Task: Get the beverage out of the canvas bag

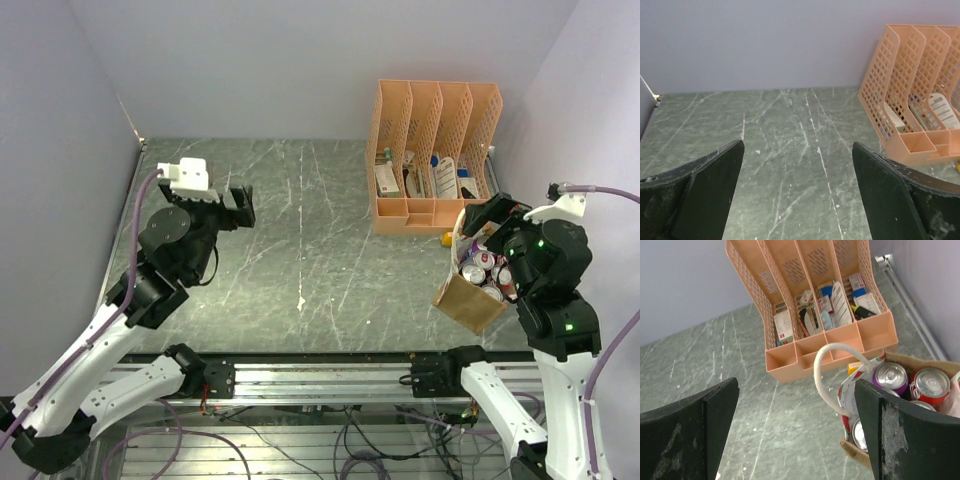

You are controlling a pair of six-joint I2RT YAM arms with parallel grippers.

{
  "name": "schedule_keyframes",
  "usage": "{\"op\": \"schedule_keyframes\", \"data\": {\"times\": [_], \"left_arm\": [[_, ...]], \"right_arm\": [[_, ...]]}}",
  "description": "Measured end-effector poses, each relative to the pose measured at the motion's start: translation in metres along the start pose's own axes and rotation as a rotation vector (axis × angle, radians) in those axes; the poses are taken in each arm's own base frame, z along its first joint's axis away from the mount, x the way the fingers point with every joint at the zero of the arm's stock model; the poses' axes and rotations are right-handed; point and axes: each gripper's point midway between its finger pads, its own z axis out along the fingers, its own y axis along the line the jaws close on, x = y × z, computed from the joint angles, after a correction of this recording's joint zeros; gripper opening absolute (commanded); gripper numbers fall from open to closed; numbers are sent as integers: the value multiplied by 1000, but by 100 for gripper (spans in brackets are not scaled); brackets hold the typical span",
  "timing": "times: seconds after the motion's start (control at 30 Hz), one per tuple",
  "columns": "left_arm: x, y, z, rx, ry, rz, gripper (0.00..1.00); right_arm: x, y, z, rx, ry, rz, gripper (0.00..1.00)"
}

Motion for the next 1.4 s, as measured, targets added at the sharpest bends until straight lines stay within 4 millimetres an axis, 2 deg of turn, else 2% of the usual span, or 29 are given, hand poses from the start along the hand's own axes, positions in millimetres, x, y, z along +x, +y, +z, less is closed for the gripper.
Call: {"op": "schedule_keyframes", "data": {"times": [0.27, 0.4, 0.57, 0.67, 0.8, 0.93, 1.07, 1.23, 1.3, 1.4], "left_arm": [[-20, -3, 32, -45, -28, 32, 99], [-16, -5, 45, -54, -19, 57, 99], [-6, -5, 47, -41, -22, 84, 99], [-1, -2, 44, -39, -35, 91, 99], [1, 1, 45, -54, -45, 93, 99], [4, 0, 51, -59, -43, 98, 99], [17, -4, 61, -62, -10, 119, 99], [25, -4, 64, -66, 9, 134, 99], [24, -3, 64, -72, 4, 136, 99], [22, -1, 63, -81, -4, 138, 99]], "right_arm": [[32, -11, 5, 55, 60, 81, 100], [45, -15, 21, 108, 110, 102, 100], [87, -21, 50, 164, 237, 87, 100], [121, -21, 65, 156, 325, 66, 97], [147, -24, 78, 153, 389, 27, 87], [153, -25, 89, 147, 393, -15, 77], [153, -22, 97, 118, 384, -48, 58], [154, -13, 103, 53, 377, -78, 23], [156, -10, 103, 28, 383, -83, 13], [163, -6, 99, -10, 400, -87, 5]]}}
